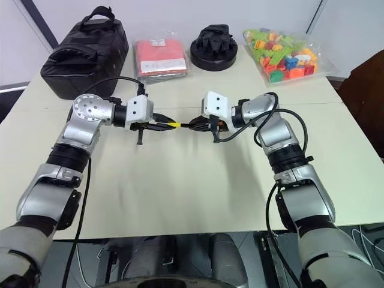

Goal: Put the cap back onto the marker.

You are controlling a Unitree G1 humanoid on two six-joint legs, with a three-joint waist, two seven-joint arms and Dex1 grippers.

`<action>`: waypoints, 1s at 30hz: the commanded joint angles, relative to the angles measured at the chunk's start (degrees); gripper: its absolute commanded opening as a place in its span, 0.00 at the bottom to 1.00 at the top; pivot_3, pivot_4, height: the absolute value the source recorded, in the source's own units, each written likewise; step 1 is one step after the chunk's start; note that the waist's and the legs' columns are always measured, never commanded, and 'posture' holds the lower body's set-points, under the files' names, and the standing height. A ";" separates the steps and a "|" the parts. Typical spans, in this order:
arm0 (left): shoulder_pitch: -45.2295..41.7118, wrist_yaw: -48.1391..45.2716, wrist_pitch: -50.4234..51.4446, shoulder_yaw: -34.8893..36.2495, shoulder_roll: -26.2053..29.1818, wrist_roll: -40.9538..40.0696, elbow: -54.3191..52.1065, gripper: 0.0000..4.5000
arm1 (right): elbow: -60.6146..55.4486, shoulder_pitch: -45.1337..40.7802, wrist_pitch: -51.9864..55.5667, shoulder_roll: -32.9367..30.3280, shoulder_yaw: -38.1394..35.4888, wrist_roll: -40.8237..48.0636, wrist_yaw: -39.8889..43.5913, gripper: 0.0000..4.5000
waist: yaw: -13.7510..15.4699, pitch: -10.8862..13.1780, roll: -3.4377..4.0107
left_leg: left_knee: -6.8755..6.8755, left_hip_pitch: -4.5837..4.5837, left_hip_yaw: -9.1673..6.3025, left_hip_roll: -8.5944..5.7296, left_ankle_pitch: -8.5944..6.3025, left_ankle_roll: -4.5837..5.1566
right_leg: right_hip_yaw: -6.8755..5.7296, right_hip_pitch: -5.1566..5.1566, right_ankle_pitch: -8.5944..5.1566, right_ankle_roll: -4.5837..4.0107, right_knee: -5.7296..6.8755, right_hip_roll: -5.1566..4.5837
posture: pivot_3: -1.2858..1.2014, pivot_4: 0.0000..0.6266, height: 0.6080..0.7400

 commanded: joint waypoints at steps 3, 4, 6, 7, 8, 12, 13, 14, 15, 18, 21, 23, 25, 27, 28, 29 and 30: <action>-2.19 -3.34 -2.74 -1.47 0.12 -0.27 -2.21 0.01 | -1.54 -1.61 -0.81 0.81 -0.70 0.94 -0.15 0.00 | 0.01 0.00 0.00 | 0.00 0.00 0.00 0.00 0.00 0.00 | 0.00 0.00 0.00 0.00 0.00 0.00 | 0.52 0.24 1.00; -2.45 -3.70 -2.92 -1.58 0.23 -0.26 -2.10 0.01 | -1.72 -1.50 -0.76 0.82 -0.70 0.97 -0.13 0.00 | 0.00 0.00 0.00 | 0.00 0.00 0.00 0.00 0.00 0.00 | 0.00 0.00 0.00 0.00 0.00 0.00 | 0.52 0.24 1.00; -2.90 -3.94 -3.21 -1.62 0.15 -0.18 -1.56 0.01 | -1.86 -1.36 -0.78 0.83 -0.75 1.00 -0.12 0.00 | 0.02 0.00 0.00 | 0.00 0.00 0.00 0.00 0.00 0.00 | 0.00 0.00 0.00 0.00 0.00 0.00 | 0.52 0.24 1.00; -3.14 -3.89 -3.32 -1.56 -0.03 -0.10 -1.19 0.01 | -1.85 -1.31 -0.82 0.85 -0.78 0.99 -0.17 0.00 | 0.05 0.00 0.00 | 0.00 0.00 0.00 0.00 0.00 0.00 | 0.00 0.00 0.00 0.00 0.00 0.00 | 0.52 0.24 1.00; -3.33 -3.82 -3.30 -1.43 -0.27 -0.11 -0.87 0.01 | -1.86 -1.27 -0.85 0.86 -0.82 0.98 -0.22 0.00 | 0.08 0.00 0.00 | 0.01 0.00 0.00 0.00 0.00 0.00 | 0.00 0.00 0.00 0.00 0.00 0.00 | 0.52 0.24 1.00; -3.41 -3.95 -2.32 -0.97 -1.19 -0.82 -0.40 0.01 | -2.07 -1.09 -0.82 0.85 -0.93 1.00 -0.41 0.00 | 0.07 0.00 0.00 | 0.01 0.00 0.00 0.00 0.00 0.00 | 0.00 0.00 0.00 0.00 0.00 -0.01 | 0.52 0.24 1.00; -3.30 -4.10 -1.90 -0.92 -1.43 -1.08 -0.49 0.01 | -2.15 -1.03 -0.82 0.84 -0.95 0.99 -0.50 0.00 | 0.04 0.00 0.00 | 0.01 0.00 0.00 0.00 0.00 0.00 | 0.00 0.00 0.00 0.00 0.00 -0.01 | 0.52 0.24 1.00; -3.23 -4.20 -1.62 -0.87 -1.60 -1.23 -0.55 0.01 | -2.20 -0.99 -0.82 0.83 -0.96 0.99 -0.56 0.00 | 0.03 0.00 0.00 | 0.01 0.00 0.00 0.00 0.00 0.00 | 0.00 0.00 0.00 0.00 0.00 0.00 | 0.52 0.24 1.00; -3.09 -4.46 -0.94 -0.79 -1.81 -1.56 -0.74 0.01 | -2.25 -0.94 -0.81 0.82 -0.98 1.00 -0.62 0.00 | 0.02 0.00 0.00 | 0.01 0.00 0.00 0.00 0.00 0.00 | 0.00 0.00 0.00 0.00 0.00 0.00 | 0.52 0.24 1.00; -2.86 -5.75 2.54 -0.52 -2.83 -3.23 -1.75 0.01 | -2.12 -1.07 -0.90 0.85 -1.03 0.91 -0.91 0.00 | 0.01 0.00 0.00 | 0.01 0.00 -0.01 0.00 0.00 0.00 | 0.00 0.00 0.00 0.00 0.00 0.00 | 0.52 0.24 1.00; -2.80 -6.83 5.60 -0.57 -3.63 -4.17 -2.79 0.01 | -1.99 -1.16 -0.97 0.85 -1.10 0.88 -1.08 0.00 | 0.00 0.00 0.00 | 0.01 0.00 -0.01 0.00 0.00 0.00 | 0.00 0.00 0.00 0.00 0.00 0.00 | 0.52 0.24 1.00; -2.59 -7.78 7.38 -0.81 -4.23 -4.57 -3.71 0.01 | -1.89 -1.21 -1.02 0.84 -1.13 0.88 -1.11 0.00 | 0.01 0.00 0.00 | 0.01 0.00 -0.01 0.00 0.00 0.00 | 0.00 0.00 0.00 0.00 0.00 0.00 | 0.52 0.24 1.00; -2.33 -8.73 9.05 -0.93 -4.59 -4.87 -4.51 0.01 | -1.86 -1.22 -1.02 0.84 -1.15 0.89 -1.15 0.00 | 0.01 0.00 0.00 | 0.01 0.00 -0.01 0.00 0.00 0.00 | 0.00 0.00 0.00 0.00 0.00 0.00 | 0.52 0.24 1.00; -2.33 -8.83 9.28 -1.24 -5.01 -4.43 -4.75 0.01 | -1.86 -1.20 -0.99 0.86 -1.20 0.90 -1.23 0.00 | -0.01 0.00 0.00 | 0.01 0.00 -0.02 0.00 0.00 0.00 | 0.00 0.00 0.00 0.00 0.00 0.00 | 0.52 0.24 1.00; -2.39 -9.02 9.48 -1.54 -5.24 -4.21 -4.81 0.01 | -1.88 -1.17 -0.95 0.87 -1.23 0.93 -1.28 0.00 | -0.01 0.00 0.00 | 0.01 0.00 -0.02 0.00 0.00 0.00 | 0.00 0.00 0.00 0.00 0.00 0.00 | 0.52 0.24 1.00; -2.51 -9.33 9.98 -2.00 -5.40 -3.93 -4.94 0.01 | -1.91 -1.13 -0.90 0.89 -1.26 0.95 -1.33 0.00 | -0.01 0.00 0.00 | 0.01 0.00 -0.02 0.00 0.00 0.00 | 0.00 0.00 0.00 0.00 0.00 0.00 | 0.52 0.24 1.00; -2.65 -10.00 10.62 -2.58 -5.41 -3.68 -5.18 0.01 | -1.97 -1.06 -0.85 0.89 -1.27 0.95 -1.39 0.00 | 0.00 0.00 0.00 | 0.01 0.00 -0.02 0.00 0.00 0.00 | 0.00 0.00 0.00 0.00 0.00 0.00 | 0.52 0.24 1.00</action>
